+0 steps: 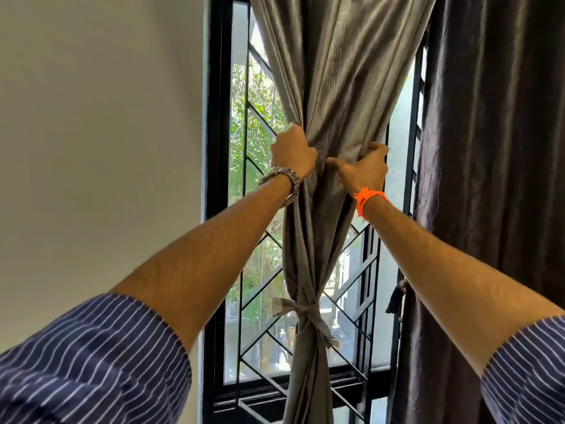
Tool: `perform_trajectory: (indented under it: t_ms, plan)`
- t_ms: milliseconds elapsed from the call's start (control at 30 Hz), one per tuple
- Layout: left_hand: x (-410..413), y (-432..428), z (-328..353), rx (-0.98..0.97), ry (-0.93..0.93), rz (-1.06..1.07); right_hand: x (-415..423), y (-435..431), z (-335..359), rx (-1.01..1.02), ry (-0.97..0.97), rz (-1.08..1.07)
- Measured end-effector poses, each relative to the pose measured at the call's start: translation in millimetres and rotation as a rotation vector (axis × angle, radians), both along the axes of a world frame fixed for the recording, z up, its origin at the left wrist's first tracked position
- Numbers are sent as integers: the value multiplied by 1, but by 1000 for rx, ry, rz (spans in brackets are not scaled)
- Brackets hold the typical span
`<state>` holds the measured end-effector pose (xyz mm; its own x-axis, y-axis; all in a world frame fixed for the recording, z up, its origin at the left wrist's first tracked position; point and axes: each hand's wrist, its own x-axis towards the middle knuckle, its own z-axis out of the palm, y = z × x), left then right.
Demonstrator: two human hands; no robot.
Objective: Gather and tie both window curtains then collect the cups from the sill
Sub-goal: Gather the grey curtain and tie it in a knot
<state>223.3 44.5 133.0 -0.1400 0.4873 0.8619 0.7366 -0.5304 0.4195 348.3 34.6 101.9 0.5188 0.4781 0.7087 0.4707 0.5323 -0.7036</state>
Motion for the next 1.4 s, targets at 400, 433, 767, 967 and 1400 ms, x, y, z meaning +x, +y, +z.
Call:
perform_trajectory:
  t_ms: [400,433,767,967,1400]
  plan:
    - [11,-13,8,-123,-162,-217,-47,-7,3,49,-339,-188]
    - [13,-14,10,-130,-168,-245,-49,-8,2,69,-339,-180]
    - [21,-9,10,-109,-56,-71,-22,-25,-22,104,-397,39]
    - [20,0,4,-116,1,-65,-4,-17,-17,76,17,-146]
    - [10,-5,3,-86,51,-108,-40,5,-15,-20,-432,-337]
